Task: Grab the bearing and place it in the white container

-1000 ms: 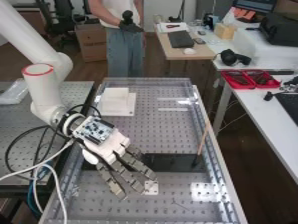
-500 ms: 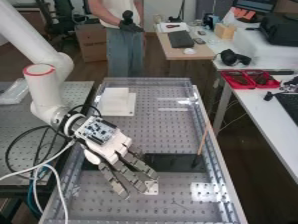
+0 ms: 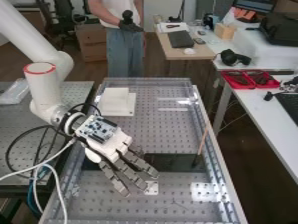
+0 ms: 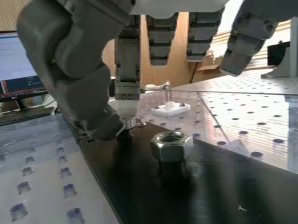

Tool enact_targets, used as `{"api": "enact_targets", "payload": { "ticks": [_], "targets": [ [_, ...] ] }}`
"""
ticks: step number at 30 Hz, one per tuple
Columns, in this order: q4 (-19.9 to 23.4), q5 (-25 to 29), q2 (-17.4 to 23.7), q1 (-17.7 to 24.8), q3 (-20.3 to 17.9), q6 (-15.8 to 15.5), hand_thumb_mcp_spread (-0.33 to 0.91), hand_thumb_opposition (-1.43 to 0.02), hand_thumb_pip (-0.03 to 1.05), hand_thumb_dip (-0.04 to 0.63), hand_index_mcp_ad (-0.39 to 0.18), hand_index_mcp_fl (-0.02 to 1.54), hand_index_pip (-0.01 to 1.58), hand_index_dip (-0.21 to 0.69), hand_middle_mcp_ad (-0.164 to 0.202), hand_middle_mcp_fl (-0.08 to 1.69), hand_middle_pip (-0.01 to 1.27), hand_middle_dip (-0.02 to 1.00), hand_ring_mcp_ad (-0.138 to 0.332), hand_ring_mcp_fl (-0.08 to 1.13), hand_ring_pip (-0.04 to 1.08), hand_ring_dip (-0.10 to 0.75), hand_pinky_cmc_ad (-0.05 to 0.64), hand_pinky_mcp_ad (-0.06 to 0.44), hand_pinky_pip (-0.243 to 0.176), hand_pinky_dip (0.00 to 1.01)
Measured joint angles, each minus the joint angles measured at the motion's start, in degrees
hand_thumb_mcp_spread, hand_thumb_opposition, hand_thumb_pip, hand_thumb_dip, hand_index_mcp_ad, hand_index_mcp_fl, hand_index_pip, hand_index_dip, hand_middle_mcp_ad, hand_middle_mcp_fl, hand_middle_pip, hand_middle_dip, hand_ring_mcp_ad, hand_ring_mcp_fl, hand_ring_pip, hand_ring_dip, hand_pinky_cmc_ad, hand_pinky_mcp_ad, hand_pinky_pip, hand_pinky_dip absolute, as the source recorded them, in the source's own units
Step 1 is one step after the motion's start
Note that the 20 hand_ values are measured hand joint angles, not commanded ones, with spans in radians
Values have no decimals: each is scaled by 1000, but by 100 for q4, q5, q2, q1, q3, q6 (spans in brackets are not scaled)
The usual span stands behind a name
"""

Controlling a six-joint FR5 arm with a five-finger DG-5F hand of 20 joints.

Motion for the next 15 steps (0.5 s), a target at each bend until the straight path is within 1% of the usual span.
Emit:
{"api": "enact_targets", "payload": {
  "ticks": [9, 15],
  "targets": [
    [5, -2, -8, 3, -15, 21, 398, -895, 780, 349, -56, 24, 1499, 168, 45, 7, 127, 157, 164, 0, 66, 72, 393, 291, -124, 283],
    [19, 8, -7, 16, -38, 44, 379, -895, 780, 349, -56, 19, 1496, 168, 45, 7, 126, 157, 164, 0, 66, 72, 393, 291, -124, 283]
  ]
}}
